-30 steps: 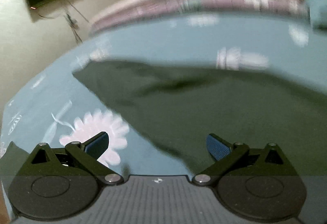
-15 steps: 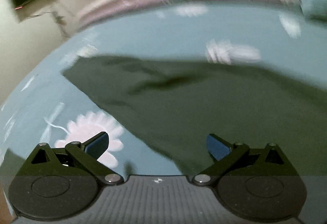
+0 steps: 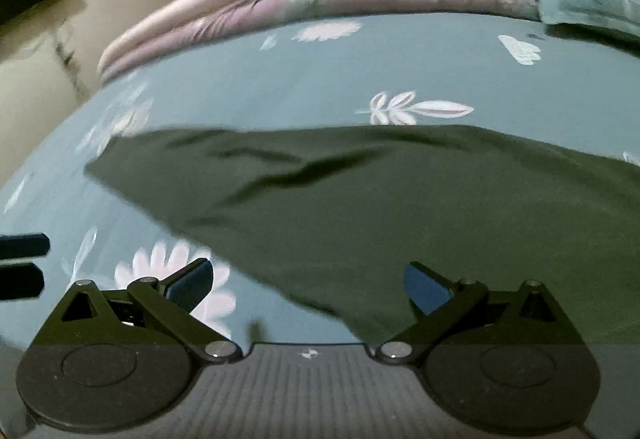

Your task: Fold clothes

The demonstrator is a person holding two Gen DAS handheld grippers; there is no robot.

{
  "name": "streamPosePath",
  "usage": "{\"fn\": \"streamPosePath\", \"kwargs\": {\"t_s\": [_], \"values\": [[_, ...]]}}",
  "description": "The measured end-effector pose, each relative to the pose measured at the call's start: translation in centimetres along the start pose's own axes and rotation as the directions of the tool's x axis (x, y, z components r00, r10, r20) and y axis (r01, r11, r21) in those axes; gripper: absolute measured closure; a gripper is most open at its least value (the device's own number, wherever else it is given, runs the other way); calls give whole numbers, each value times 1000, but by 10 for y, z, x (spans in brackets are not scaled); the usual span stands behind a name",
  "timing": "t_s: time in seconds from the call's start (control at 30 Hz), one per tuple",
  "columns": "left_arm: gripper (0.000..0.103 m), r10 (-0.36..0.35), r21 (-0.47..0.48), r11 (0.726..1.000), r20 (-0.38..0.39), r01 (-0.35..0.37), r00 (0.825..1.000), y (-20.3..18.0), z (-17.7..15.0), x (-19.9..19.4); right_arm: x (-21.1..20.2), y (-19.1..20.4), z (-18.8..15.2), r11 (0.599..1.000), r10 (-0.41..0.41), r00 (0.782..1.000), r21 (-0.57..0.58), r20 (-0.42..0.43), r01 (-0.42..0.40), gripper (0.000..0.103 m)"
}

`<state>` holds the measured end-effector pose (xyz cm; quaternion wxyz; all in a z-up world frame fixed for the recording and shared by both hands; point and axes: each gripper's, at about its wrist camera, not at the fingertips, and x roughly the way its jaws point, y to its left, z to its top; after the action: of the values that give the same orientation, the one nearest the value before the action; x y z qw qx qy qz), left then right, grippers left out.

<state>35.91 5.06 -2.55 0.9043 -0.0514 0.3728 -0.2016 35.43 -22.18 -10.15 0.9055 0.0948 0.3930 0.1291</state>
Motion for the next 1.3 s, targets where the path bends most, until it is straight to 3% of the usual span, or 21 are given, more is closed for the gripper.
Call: {"fn": "streamPosePath", "kwargs": {"t_s": [0.1, 0.17, 0.27, 0.33, 0.4, 0.53, 0.7, 0.8, 0.9, 0.97, 1.03, 1.1, 1.17, 1.3], "values": [[15, -29, 16, 999, -7, 29, 1000, 13, 10, 11, 12, 3, -13, 998, -2, 1000, 56, -24, 3, 0], [14, -61, 1, 998, -11, 61, 998, 25, 16, 19, 9, 13, -17, 999, 18, 998, 32, -65, -16, 0], [14, -66, -4, 998, -21, 66, 998, 39, 23, 32, 7, 19, -3, 999, 37, 995, 43, -91, -33, 0], [14, -67, -3, 998, -25, 67, 997, 47, 27, 40, 7, 17, 11, 996, 34, 999, 85, 4, -35, 0], [14, -72, 0, 997, -18, 72, 997, 52, 28, 43, 19, 19, 22, 996, -21, 999, 86, 42, 18, 0], [14, -83, -31, 996, -9, 82, 997, 66, 27, 45, 51, 20, 19, 990, -81, 996, 114, -40, 86, 0], [14, -108, -71, 992, -26, 106, 994, 84, 26, 54, 39, 46, -5, 995, -76, 994, 51, -80, 80, 0], [14, -115, -42, 993, -7, 114, 993, 86, 41, 63, 36, 45, 5, 992, -83, 992, 82, -99, 91, 0], [14, -86, 23, 996, 15, 85, 996, 82, 61, 80, 33, 42, 24, 991, -95, 994, 86, -59, 99, 0], [14, -56, 64, 996, 15, 55, 998, 80, 69, 93, 37, 45, 32, 983, -181, 983, 9, -15, 181, 0], [14, -11, 113, 994, 7, 10, 1000, 78, 71, 106, 41, 44, 27, 978, -210, 977, -6, -23, 210, 0], [14, 36, 165, 986, -9, -34, 999, 77, 66, 116, 45, 42, 23, 971, -239, 970, -22, -31, 239, 0], [14, 56, 155, 987, -49, -48, 997, 83, 57, 119, 49, 41, 19, 963, -268, 963, -37, -38, 267, 0], [13, 41, 144, 989, -61, -32, 997, 95, 30, 104, 55, 38, 11, 946, -321, 946, -64, -50, 317, 0]]}}
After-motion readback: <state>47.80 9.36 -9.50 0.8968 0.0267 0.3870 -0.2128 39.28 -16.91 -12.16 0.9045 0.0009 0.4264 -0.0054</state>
